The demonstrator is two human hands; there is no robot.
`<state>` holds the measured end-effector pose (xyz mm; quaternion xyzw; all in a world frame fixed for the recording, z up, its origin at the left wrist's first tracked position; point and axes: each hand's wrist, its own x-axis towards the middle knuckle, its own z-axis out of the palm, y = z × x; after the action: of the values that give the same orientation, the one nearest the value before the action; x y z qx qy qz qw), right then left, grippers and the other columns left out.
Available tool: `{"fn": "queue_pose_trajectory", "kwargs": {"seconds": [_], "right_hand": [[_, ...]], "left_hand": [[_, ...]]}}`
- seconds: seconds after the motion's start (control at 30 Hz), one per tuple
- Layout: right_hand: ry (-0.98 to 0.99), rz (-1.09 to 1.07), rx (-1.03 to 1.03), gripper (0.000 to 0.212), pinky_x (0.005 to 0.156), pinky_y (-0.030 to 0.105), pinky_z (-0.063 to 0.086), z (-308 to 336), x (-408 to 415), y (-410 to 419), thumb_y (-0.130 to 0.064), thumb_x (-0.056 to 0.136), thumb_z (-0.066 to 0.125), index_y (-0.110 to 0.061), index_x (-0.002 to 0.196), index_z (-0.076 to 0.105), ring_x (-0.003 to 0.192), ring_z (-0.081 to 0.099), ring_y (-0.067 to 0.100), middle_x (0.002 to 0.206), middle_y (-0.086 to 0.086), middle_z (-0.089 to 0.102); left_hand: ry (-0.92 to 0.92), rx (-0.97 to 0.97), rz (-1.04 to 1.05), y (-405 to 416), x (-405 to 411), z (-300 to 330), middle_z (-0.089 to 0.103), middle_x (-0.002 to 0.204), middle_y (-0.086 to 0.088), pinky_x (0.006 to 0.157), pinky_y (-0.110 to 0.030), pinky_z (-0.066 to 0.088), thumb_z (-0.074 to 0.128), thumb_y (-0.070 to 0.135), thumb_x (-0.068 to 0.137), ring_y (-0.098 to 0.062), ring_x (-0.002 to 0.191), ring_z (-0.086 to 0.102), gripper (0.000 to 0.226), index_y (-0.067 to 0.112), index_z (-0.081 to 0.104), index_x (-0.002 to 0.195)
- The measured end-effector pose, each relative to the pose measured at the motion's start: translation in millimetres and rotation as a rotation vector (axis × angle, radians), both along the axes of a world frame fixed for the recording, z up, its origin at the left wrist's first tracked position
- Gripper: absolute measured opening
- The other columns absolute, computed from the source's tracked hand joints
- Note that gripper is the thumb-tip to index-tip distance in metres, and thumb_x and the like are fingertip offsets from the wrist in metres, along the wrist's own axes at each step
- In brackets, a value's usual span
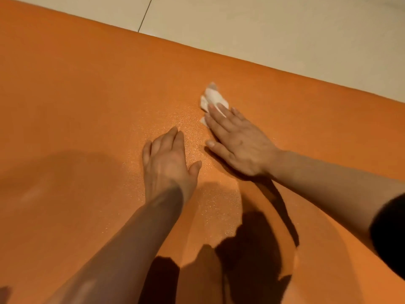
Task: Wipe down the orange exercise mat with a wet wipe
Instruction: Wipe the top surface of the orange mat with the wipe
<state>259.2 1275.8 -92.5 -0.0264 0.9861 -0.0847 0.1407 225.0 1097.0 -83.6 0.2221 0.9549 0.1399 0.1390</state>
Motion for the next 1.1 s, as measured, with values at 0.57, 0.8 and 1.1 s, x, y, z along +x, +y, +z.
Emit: {"fn": "queue_pose_trajectory", "kwargs": {"seconds": [0.57, 0.8, 1.1], "right_hand": [[-0.084, 0.046, 0.010, 0.079, 0.120, 0.032, -0.011, 7, 55, -6, -0.062, 0.092, -0.003, -0.014, 0.155, -0.001, 0.148, -0.016, 0.018, 0.161, 0.006, -0.012], [-0.084, 0.094, 0.059, 0.066, 0.120, 0.035, -0.008, 5, -28, -42, -0.051, 0.101, 0.010, -0.015, 0.155, -0.004, 0.149, -0.011, 0.019, 0.162, 0.006, -0.013], [-0.108, -0.065, 0.012, 0.087, 0.119, 0.030, -0.013, 6, 70, -26, -0.068, 0.086, -0.012, -0.015, 0.155, -0.004, 0.146, -0.020, 0.015, 0.161, 0.004, -0.016]], "left_hand": [[-0.016, -0.020, 0.012, -41, 20, 2, 0.024, 0.157, -0.001, 0.120, -0.040, 0.007, 0.058, 0.047, 0.089, -0.018, 0.143, 0.019, 0.075, 0.013, 0.029, 0.150], [0.003, -0.008, 0.063, -54, 27, 4, 0.027, 0.157, -0.002, 0.120, -0.039, 0.003, 0.062, 0.048, 0.087, -0.019, 0.143, 0.020, 0.077, 0.012, 0.032, 0.149], [-0.016, 0.002, 0.057, -68, 40, 7, 0.022, 0.158, 0.000, 0.120, -0.038, 0.000, 0.059, 0.047, 0.089, -0.017, 0.143, 0.018, 0.077, 0.013, 0.028, 0.150]]}}
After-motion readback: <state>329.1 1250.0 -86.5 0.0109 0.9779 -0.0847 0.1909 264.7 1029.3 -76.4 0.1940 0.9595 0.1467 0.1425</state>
